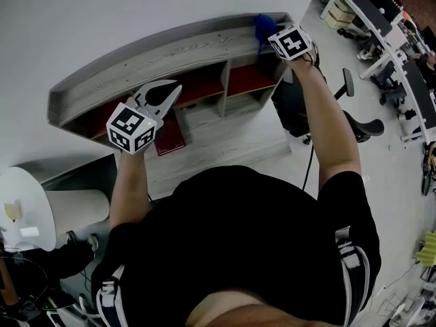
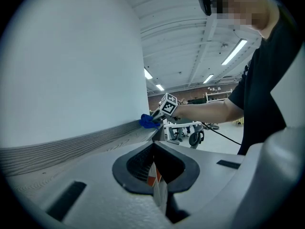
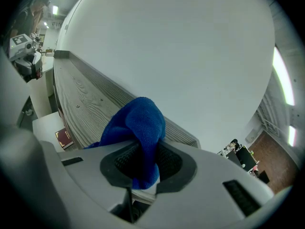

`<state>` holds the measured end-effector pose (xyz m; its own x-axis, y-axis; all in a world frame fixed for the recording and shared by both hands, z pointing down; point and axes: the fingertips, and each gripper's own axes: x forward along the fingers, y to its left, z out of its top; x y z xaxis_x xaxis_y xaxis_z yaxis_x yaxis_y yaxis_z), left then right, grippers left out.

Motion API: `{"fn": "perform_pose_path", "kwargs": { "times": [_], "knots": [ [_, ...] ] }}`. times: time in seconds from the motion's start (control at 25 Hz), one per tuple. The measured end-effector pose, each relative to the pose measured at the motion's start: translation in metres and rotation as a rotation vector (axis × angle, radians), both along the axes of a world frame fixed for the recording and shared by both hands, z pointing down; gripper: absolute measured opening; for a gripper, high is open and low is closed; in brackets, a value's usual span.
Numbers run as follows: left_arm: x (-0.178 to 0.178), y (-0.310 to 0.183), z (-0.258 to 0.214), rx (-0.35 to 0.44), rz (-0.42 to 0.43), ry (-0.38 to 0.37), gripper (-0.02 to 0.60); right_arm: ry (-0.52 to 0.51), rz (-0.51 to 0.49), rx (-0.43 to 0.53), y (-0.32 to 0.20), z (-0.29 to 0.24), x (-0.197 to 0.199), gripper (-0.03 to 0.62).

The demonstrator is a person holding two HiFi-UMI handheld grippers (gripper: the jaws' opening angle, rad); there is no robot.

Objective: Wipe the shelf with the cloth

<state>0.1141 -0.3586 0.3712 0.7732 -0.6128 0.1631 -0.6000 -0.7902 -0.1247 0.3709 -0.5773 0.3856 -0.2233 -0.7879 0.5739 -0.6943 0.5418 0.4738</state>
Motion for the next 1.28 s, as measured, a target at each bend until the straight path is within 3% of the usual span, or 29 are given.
{"fn": "perform_pose_path", "kwargs": {
  "times": [0.44,1.28],
  "knots": [
    [-0.020,0.013,0.002,-0.002,-0.041,0.001,0.017,0.006,-0.055,0.003,0.007,0.004,-0.035,0.071],
    [-0.110,0.048,-0.001,-0.001,-0.168,0.015,0.017,0.029,-0.207,-0.001,0.025,0.009,-0.165,0.071]
  ]
}}
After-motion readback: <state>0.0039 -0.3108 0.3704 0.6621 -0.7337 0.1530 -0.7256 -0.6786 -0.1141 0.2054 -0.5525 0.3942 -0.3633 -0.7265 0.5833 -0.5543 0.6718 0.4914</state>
